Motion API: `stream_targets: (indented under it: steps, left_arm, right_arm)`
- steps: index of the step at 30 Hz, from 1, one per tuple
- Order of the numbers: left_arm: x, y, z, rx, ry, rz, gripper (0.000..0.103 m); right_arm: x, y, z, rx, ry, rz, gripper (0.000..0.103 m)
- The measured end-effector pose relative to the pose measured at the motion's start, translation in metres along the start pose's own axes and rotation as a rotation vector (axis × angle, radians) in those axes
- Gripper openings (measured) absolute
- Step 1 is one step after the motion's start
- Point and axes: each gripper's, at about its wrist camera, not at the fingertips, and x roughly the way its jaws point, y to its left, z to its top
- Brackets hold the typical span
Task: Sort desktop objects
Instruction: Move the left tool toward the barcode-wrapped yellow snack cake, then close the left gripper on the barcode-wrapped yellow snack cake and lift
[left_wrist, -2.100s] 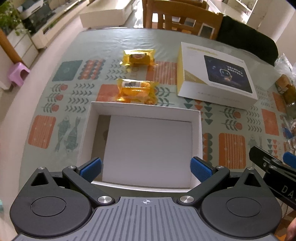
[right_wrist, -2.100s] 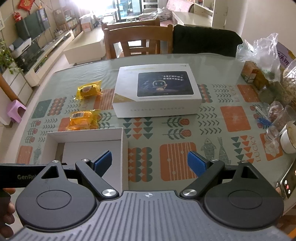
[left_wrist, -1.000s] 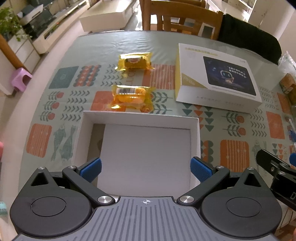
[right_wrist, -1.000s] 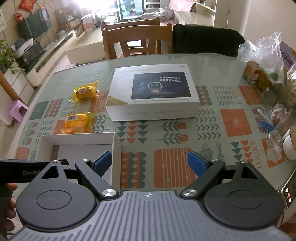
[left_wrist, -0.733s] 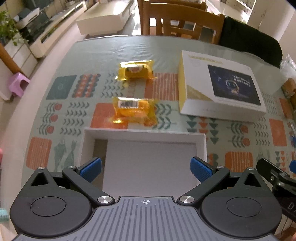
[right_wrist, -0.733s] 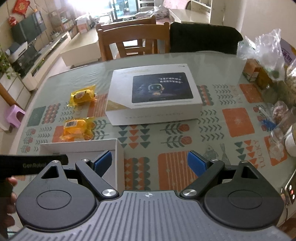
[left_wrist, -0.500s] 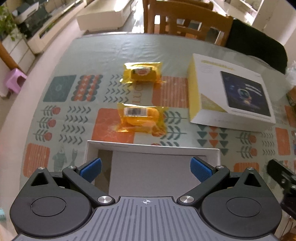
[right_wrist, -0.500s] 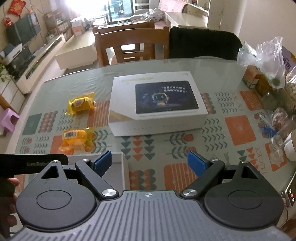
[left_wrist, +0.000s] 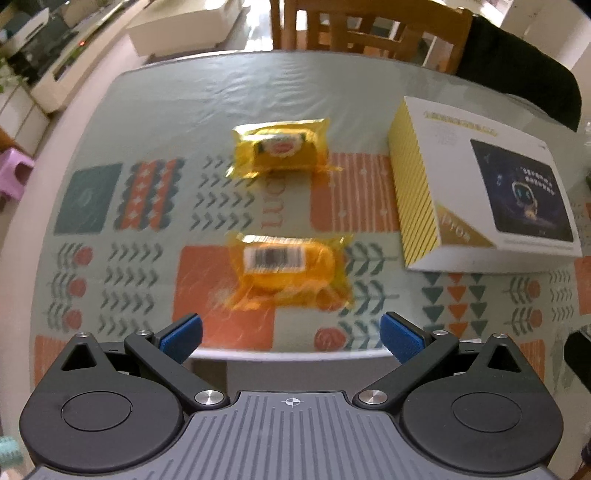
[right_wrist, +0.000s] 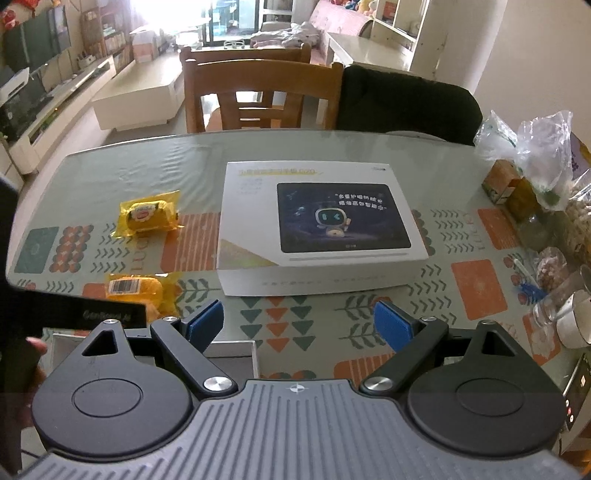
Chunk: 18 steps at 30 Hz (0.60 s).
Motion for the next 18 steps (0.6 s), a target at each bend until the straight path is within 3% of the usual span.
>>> stream_targets:
  steps: [18]
  left_arm:
    - [0.079, 0.002, 0.033, -0.021, 0.123, -0.007, 0.103]
  right_arm:
    - [0.048, -0.003, 0.003, -0.012, 0.072, 0.016, 0.103]
